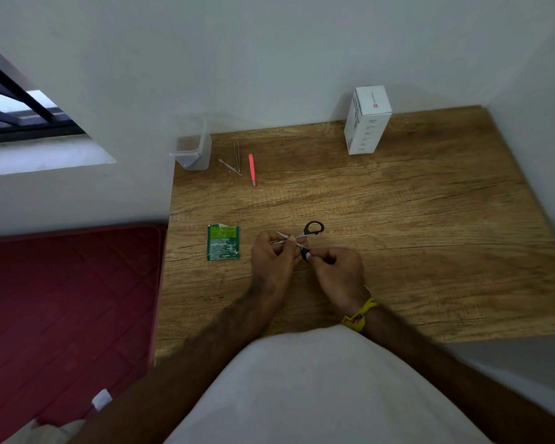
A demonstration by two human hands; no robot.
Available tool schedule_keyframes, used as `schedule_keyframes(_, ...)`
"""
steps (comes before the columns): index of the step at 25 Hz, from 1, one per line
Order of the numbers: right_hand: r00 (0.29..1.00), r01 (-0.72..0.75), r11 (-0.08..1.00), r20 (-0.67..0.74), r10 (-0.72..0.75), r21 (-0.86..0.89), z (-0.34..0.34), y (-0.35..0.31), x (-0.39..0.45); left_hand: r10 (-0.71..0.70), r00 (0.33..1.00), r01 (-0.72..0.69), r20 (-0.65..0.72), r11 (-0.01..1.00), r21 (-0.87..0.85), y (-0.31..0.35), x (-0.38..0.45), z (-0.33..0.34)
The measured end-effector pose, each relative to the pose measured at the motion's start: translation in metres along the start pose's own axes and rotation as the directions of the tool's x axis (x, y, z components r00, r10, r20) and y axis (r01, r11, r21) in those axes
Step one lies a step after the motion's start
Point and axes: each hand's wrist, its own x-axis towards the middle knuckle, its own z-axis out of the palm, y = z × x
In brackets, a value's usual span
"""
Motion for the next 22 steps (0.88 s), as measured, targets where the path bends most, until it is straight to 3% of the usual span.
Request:
schedule_keyframes(3,0.998,0.000,1.000,0.065,0.001,-0.009,-0.003,0.003,0.000,-0.011,0.999,0.013,-0.030,0.999,0.041,-0.002,-0.001,-0.002)
schedule_keyframes(8,0.967,0.207,0.958,0.194,-0.168,-0.199,-0.012,0.001,0.000,-0.056,0.998,0.057,-0.014,0.997,0.051,0.005,0.004,-0.005)
schedule_keyframes(11,0.912,0.344,0.897,0.327,-0.249,-0.277,-0.021,0.005,0.003,-0.037,0.999,0.029,0.037,0.977,0.210,0.013,0.010,-0.008)
schedule_keyframes(18,0.628,0.746,0.584,0.626,-0.462,-0.318,-0.035,0.010,0.009,-0.172,0.962,0.027,0.213,0.835,0.550,0.041,0.021,-0.009)
schedule_keyframes(20,0.519,0.845,0.428,0.688,-0.508,-0.321,-0.038,0.007,0.013,-0.242,0.938,0.041,0.248,0.789,0.613,0.048,0.022,-0.006)
schedule_keyframes(22,0.368,0.929,0.193,0.734,-0.571,-0.316,-0.039,0.005,0.018,-0.329,0.904,0.059,0.272,0.727,0.684,0.055,0.025,-0.003)
